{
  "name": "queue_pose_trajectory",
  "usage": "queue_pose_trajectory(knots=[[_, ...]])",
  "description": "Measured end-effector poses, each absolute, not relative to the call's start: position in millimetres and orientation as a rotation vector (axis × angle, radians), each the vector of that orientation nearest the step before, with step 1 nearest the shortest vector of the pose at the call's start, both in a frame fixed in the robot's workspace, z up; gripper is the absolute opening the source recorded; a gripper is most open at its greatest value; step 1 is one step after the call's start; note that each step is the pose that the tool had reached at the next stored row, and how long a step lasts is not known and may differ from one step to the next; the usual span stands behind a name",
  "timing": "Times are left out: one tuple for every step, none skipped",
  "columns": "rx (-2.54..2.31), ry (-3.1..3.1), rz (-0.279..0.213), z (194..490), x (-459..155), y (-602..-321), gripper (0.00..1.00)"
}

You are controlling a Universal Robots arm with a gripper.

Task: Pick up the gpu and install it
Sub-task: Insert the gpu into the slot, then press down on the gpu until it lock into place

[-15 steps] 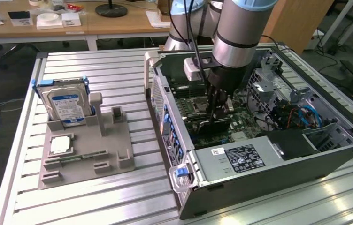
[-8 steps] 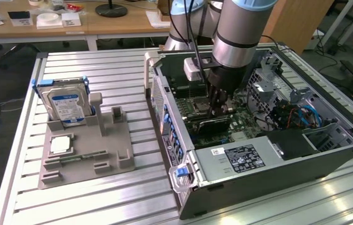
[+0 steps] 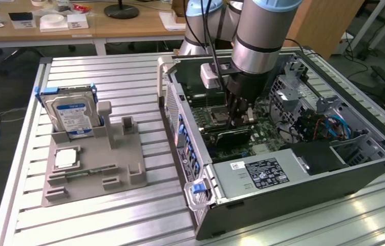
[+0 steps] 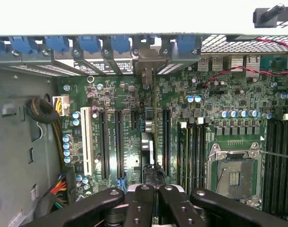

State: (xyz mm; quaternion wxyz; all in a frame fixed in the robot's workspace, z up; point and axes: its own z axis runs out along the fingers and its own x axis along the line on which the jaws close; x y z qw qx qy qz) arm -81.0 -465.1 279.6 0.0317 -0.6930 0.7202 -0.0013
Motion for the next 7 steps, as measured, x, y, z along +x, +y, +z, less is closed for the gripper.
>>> queue_pose_trajectory(knots=[[-2.134, 2.218, -0.004, 279.6, -81.0, -465.1, 0.11], [-2.134, 2.217, -0.005, 279.6, -81.0, -465.1, 0.11], [-2.134, 2.217, -0.005, 279.6, -81.0, -465.1, 0.11], [-2.133, 2.217, -0.007, 279.6, -81.0, -465.1, 0.11], [-2.133, 2.216, -0.007, 279.6, -81.0, -465.1, 0.11], [-2.133, 2.216, -0.008, 279.6, -81.0, -465.1, 0.11], [-2.132, 2.216, -0.008, 279.6, -81.0, -465.1, 0.11]])
